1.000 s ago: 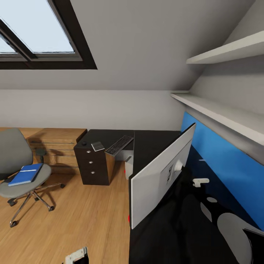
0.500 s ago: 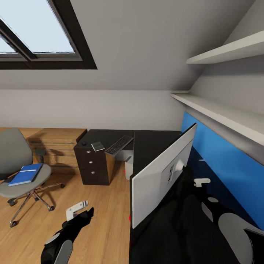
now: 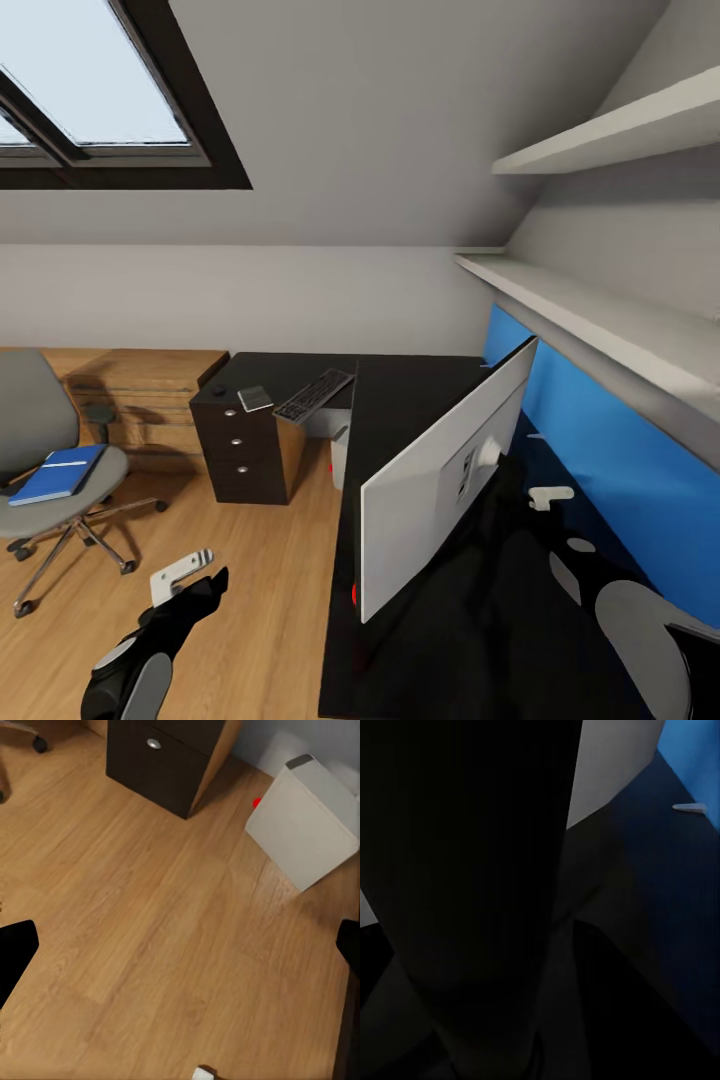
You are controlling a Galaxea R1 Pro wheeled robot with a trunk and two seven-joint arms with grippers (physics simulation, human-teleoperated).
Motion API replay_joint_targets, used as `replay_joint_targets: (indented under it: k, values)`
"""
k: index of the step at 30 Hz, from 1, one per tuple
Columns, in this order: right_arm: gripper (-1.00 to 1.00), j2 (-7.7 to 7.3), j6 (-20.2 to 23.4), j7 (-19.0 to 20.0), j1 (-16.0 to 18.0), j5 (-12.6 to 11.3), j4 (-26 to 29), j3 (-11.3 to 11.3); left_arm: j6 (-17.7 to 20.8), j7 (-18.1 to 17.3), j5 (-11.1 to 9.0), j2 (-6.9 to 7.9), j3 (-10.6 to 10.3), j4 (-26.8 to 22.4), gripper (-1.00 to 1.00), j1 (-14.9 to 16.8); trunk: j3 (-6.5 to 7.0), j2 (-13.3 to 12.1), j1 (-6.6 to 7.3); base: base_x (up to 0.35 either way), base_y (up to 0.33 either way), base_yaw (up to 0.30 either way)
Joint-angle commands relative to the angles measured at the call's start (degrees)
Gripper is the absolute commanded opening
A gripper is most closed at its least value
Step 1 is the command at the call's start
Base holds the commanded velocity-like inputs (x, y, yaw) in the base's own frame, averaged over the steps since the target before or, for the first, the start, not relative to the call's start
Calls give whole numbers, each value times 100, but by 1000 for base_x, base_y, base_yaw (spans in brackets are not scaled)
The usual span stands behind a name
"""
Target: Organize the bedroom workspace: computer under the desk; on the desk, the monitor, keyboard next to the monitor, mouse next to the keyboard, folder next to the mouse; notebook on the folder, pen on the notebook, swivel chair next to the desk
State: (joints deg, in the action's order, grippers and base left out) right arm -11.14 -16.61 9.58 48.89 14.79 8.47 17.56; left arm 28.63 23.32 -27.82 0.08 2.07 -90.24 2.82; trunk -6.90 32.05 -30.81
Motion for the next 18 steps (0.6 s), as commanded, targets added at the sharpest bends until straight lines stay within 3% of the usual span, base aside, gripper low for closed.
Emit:
replay_joint_targets:
  k: [1,4,14,18]
  values:
    - [-100,-2,-9,18,7,-6,-2,-42,20,44,-64,-1,44,-10,100,4,-11,10,-2,0,-49,0]
    - [-100,6,-7,15,7,-3,0,-42,27,42,-66,1,133,-19,100,2,-11,10,-2,0,-15,0]
    - [-100,-2,-17,9,7,-3,-3,-42,17,41,-66,-7,137,-20,100,3,-11,10,-2,0,-3,0]
    - [-100,-2,-18,9,7,-3,-3,-42,12,41,-66,-8,143,-20,100,1,-11,10,-2,0,-171,0]
